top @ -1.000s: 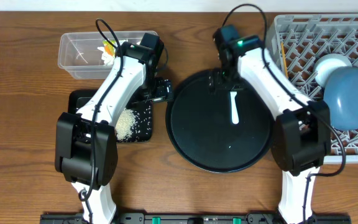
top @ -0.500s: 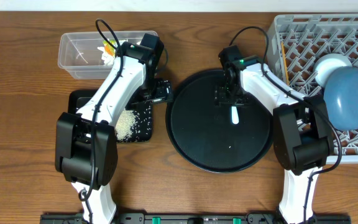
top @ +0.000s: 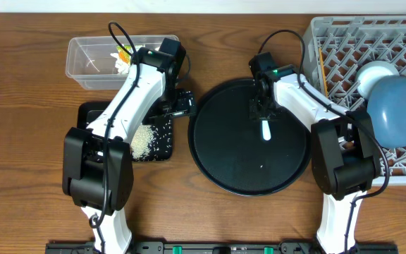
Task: Sort waste into correct bins and load items into the dishwasher rack
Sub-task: 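Reach the right gripper to the white plastic knife and grasp it, then lift the knife and carry it right into the dish rack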
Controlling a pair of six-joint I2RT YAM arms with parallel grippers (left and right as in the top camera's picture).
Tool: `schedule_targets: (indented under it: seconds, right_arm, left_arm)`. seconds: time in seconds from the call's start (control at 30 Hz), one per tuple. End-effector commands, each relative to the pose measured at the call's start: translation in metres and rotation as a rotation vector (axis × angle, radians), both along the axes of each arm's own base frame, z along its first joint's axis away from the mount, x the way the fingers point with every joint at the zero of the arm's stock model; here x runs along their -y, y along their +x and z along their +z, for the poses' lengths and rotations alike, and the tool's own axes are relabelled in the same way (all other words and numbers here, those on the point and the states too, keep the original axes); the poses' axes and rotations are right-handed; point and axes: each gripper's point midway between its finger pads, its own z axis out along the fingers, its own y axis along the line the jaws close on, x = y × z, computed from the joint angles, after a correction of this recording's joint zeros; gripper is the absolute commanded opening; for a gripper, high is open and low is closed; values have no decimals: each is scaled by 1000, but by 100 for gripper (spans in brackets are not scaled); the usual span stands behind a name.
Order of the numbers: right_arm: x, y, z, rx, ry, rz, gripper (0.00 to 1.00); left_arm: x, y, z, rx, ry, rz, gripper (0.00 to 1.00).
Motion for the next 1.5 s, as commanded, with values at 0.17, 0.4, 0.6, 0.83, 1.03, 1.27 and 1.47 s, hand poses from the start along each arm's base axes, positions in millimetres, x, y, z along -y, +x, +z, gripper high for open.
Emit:
schedule_targets:
  seconds: [0.17,0.4,0.6,0.83,1.03,1.27,1.47]
  right_arm:
    - [12,-9,-17,-42,-42,-4,7]
    - [11,-10,-15,-49,-39,-3,1]
    - [5,-7,-7,-54,12,-5,1]
    - [11,6,26,-59,13,-13,1]
    - [13,28,73,-15,50,34,1]
    - [46,62,140,108,64,42,1]
    - [111,84,179,207,56,-51,1]
  left_arm:
    - [-1,0,5,14,2,1,98]
    - [-1,1,5,18,1,1,98]
    - [-1,1,5,17,1,1,98]
    - [-1,1,5,18,1,2,98]
    - [-1,1,5,18,1,2,98]
    - [-1,1,5,18,1,1,98]
    - [0,2,5,25,-1,2,98]
